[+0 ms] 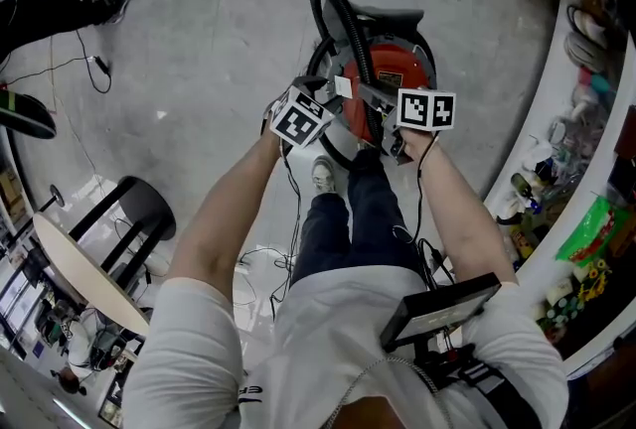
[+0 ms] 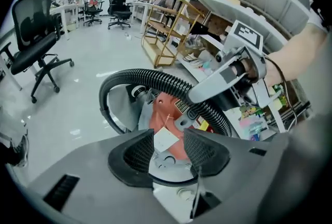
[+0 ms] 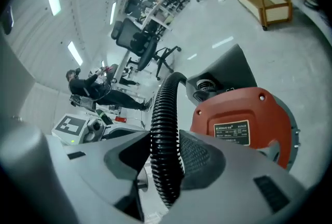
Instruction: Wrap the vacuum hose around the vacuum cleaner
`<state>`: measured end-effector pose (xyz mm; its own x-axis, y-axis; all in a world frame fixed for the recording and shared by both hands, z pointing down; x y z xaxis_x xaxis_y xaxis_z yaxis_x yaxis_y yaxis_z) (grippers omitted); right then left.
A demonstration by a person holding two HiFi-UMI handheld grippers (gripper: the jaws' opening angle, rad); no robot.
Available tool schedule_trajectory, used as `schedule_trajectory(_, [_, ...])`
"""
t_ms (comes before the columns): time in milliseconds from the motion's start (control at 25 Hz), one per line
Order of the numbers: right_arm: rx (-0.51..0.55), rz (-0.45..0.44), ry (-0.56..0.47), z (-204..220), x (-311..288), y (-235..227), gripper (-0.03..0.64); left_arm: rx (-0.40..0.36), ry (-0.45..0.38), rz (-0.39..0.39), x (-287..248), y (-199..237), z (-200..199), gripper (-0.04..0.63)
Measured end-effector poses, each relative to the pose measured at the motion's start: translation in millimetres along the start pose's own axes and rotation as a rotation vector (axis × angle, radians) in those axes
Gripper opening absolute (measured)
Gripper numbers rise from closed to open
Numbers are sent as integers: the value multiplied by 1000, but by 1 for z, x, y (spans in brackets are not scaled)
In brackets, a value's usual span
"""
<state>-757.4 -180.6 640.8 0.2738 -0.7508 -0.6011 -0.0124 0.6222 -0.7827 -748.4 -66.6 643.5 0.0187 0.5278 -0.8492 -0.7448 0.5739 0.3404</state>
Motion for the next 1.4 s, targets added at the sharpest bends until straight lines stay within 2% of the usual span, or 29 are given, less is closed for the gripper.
schedule_trajectory(200, [-143,30,-93,4,3,-16,173,53,-30,22,-4,-2,-9,177])
schedule_trajectory(560, [-347,58,-210,-1,13,-36,175,45,-4,47,-13,-9,-4,177])
schedule_trajectory(920, [-378,103,-211,0,-5,-29,176,56,-40,109,-21,-32,-2,178])
schedule_trajectory(1120, [-375,106,-161,-3,-14,-34,181,55,-82,114,-35,-38,1,178])
schedule_trajectory(1280, [-366,83,-93,-9,-18,-40,183,124,-127,131,-40,-38,-1,178])
schedule_trajectory(1400, [-363,82,-47,-10,-23,-40,183,202,-193,217,-34,-45,-5,184])
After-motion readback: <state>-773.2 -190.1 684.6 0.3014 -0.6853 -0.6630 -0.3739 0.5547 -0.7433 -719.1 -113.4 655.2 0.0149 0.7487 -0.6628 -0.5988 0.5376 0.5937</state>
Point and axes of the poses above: the fingertips, and each gripper's own axes: x backward along the fingers, y to its left, z out of its underside, the point moved 4 cm from there along x, backward along the fingers
